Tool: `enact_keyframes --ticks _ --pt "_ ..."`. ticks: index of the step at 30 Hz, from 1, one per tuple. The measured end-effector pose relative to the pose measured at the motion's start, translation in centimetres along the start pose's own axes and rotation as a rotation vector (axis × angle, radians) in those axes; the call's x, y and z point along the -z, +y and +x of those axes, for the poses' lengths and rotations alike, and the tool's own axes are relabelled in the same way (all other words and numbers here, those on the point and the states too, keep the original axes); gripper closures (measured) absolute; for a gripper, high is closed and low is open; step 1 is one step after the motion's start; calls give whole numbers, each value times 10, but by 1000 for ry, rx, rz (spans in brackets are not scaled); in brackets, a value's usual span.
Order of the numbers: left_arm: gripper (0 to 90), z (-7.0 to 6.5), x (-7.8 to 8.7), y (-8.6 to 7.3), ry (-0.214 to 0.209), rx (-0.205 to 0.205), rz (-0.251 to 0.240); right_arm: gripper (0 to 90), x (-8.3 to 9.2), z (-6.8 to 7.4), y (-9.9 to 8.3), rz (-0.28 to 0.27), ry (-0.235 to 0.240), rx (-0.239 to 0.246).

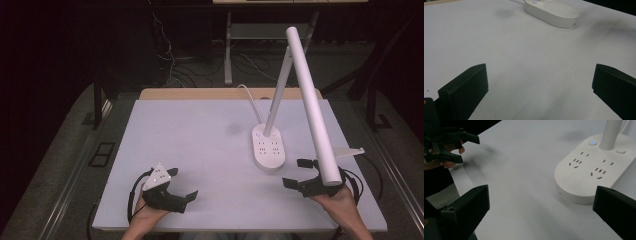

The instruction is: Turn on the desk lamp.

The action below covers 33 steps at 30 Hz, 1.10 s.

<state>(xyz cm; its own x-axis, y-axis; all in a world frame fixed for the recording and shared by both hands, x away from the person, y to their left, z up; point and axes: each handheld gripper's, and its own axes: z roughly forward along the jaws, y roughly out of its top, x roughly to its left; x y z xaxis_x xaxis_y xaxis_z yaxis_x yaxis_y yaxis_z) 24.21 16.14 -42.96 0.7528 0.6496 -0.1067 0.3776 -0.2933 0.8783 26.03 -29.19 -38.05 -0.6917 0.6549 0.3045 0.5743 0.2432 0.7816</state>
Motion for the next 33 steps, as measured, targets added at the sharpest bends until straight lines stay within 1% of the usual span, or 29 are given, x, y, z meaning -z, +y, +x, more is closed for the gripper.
enact_keyframes --ticks 2,4,7,8,10,18,20,26,29,33 --pt "0 0 0 0 2 0 -1 4 0 0 1 0 0 1" --pt "0 0 1 0 2 0 0 4 -2 -1 4 10 2 13" --pt "0 1 0 0 1 -1 1 4 -2 -3 7 11 -1 14" --pt "0 0 0 0 1 0 2 4 -2 -4 9 20 8 9" --pt "0 1 0 0 0 -2 0 4 -2 -4 10 19 7 13" --pt "0 1 0 0 0 -7 4 4 0 -10 26 23 9 13" --pt "0 1 0 0 -2 -5 4 4 -1 -12 29 25 8 21" --pt "0 0 0 0 0 -1 0 4 -3 -18 39 28 11 15" --pt "0 0 0 0 0 -2 0 4 -4 -20 44 40 5 21" --pt "0 1 0 0 0 -1 0 5 -6 -23 51 40 5 22"
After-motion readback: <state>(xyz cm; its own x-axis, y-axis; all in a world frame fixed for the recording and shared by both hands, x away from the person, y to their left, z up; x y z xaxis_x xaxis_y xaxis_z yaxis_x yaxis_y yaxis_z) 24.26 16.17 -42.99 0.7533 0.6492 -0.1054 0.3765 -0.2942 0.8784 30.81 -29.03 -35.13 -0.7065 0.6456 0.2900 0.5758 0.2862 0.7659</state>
